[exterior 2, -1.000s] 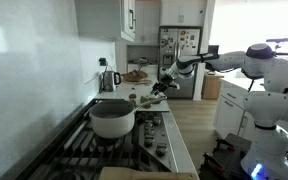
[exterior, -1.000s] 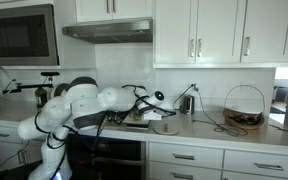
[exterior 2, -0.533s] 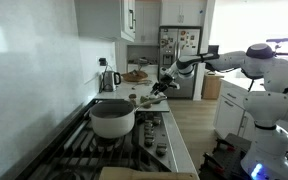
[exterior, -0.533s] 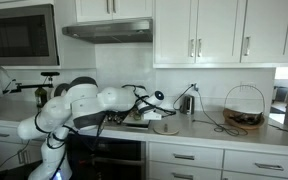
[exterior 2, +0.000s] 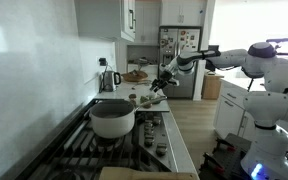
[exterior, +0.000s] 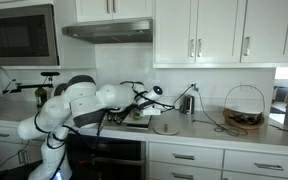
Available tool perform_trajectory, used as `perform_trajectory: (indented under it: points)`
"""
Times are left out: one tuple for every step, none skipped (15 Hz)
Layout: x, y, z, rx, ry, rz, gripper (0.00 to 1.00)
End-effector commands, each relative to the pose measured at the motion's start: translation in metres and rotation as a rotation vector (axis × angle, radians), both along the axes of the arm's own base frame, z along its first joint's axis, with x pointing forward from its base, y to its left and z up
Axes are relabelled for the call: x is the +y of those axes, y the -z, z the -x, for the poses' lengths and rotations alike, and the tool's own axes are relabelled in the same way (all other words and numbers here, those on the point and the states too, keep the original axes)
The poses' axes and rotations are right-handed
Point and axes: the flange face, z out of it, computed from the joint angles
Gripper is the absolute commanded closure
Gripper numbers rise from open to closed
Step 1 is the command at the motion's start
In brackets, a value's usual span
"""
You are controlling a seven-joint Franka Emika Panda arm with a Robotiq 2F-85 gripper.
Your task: Pour the contents of the cup into the pot
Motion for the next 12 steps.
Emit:
perform_trajectory:
  points:
    - [0.006, -0.028, 0.002, 0.004, 0.001, 0.068, 0.70]
    - [0.007, -0.032, 0.001, -0.001, 0.004, 0.074, 0.70]
    - [0.007, -0.037, 0.000, -0.005, 0.012, 0.079, 0.70]
    - [0.008, -0.041, 0.000, -0.009, 0.013, 0.084, 0.70]
    - [0.009, -0.045, 0.000, -0.015, 0.013, 0.092, 0.70]
    - [0.010, -0.049, 0.000, -0.018, 0.012, 0.101, 0.70]
    - [0.011, -0.052, -0.001, -0.019, 0.013, 0.112, 0.70]
    - [0.014, -0.055, -0.001, -0.019, 0.013, 0.125, 0.70]
    - [0.017, -0.058, 0.000, -0.017, 0.010, 0.137, 0.70]
    - [0.020, -0.062, 0.001, -0.015, 0.002, 0.150, 0.70]
    - [0.023, -0.066, 0.003, -0.016, -0.004, 0.161, 0.70]
    - [0.027, -0.070, 0.005, -0.013, -0.015, 0.169, 0.70]
